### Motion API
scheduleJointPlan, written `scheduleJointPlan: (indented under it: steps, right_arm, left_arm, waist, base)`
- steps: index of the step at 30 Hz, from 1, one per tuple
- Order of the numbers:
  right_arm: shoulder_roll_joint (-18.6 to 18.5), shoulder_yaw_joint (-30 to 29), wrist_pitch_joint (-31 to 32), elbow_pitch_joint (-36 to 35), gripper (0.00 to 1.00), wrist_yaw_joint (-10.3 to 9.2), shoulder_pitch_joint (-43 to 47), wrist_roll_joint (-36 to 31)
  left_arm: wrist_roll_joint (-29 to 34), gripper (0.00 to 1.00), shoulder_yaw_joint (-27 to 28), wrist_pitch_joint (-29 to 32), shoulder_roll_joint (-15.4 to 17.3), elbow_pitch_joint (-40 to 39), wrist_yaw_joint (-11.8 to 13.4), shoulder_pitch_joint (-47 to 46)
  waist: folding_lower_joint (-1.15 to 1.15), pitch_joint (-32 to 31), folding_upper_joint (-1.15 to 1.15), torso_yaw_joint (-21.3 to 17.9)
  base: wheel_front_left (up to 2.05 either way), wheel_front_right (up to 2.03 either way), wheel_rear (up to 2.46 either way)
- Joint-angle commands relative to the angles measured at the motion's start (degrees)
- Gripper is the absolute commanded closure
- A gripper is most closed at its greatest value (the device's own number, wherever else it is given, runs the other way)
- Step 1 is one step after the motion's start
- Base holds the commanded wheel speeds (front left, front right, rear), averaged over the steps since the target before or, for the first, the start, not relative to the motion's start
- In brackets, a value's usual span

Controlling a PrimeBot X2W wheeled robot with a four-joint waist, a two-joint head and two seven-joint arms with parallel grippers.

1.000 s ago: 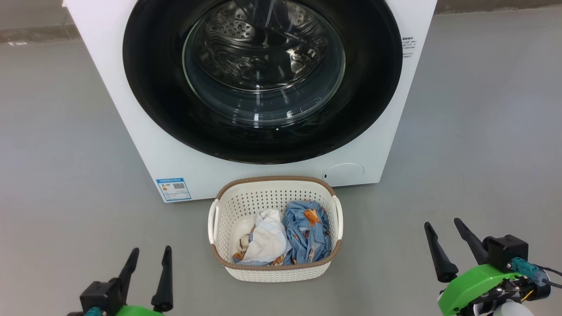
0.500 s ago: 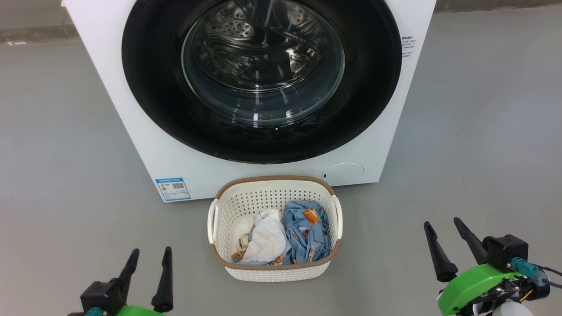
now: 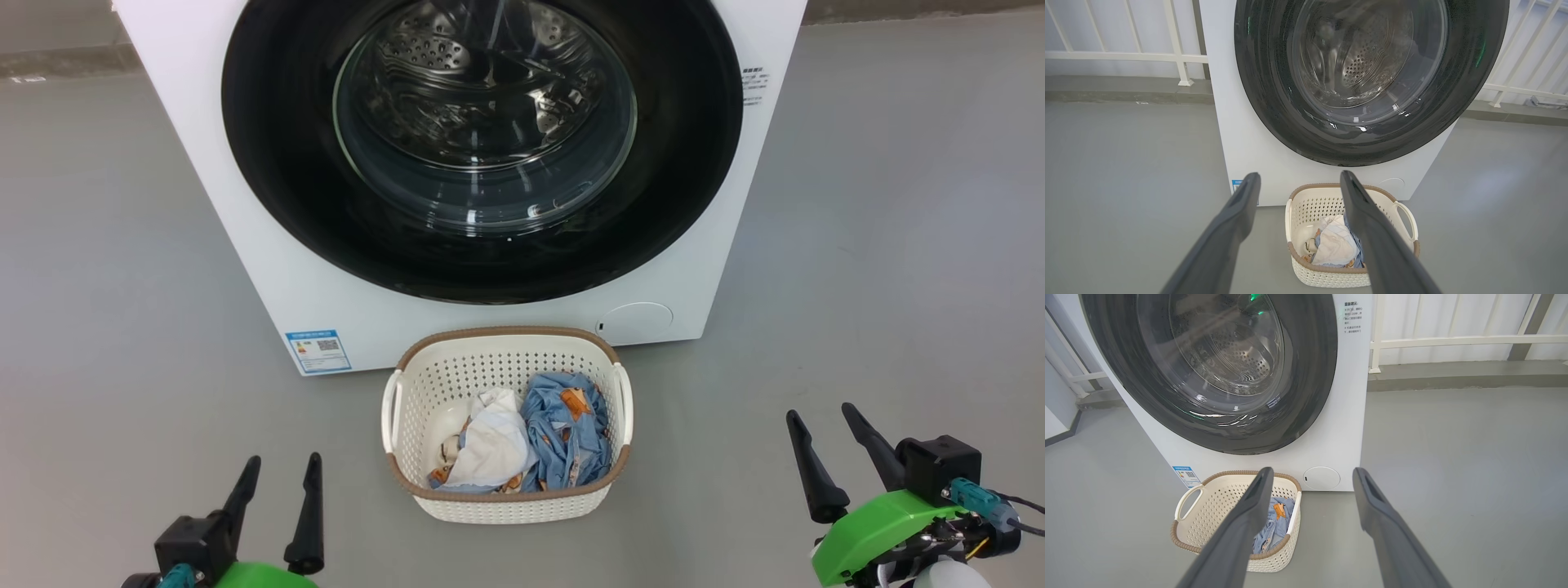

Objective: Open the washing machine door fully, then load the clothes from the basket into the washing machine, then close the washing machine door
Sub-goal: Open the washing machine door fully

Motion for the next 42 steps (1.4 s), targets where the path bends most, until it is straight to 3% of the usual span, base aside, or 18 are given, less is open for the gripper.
scheduleJointPlan:
  steps: [1,24,42]
  right_arm:
    - [-0.49,0.86,-0.23,-1.6,0.0,0.09,-1.44,-0.04]
    - [-0.32,0.66,-0.25,-1.51,0.0,0.09,-1.77,0.05]
    - [-0.2,0.34,-0.37,-1.42,0.0,0.09,-1.67,-0.07]
  left_arm:
    - [0.68,0.0,1.45,-0.71,0.94,-0.96,0.46,-2.3]
    - [0.24,0.0,1.55,-0.71,0.94,-2.24,0.59,-2.39]
    - [0.89,0.0,1.39,-0.71,0.94,-2.11,0.74,-2.13]
  waist:
    - [0.0,0.04,0.0,-0.01]
    - [0.0,0.47,0.0,-0.36]
    - [0.0,0.42,0.0,-0.48]
  base:
    - [0.67,0.67,-1.34]
    - [1.04,1.04,-2.08]
    - [0.15,0.15,-0.3]
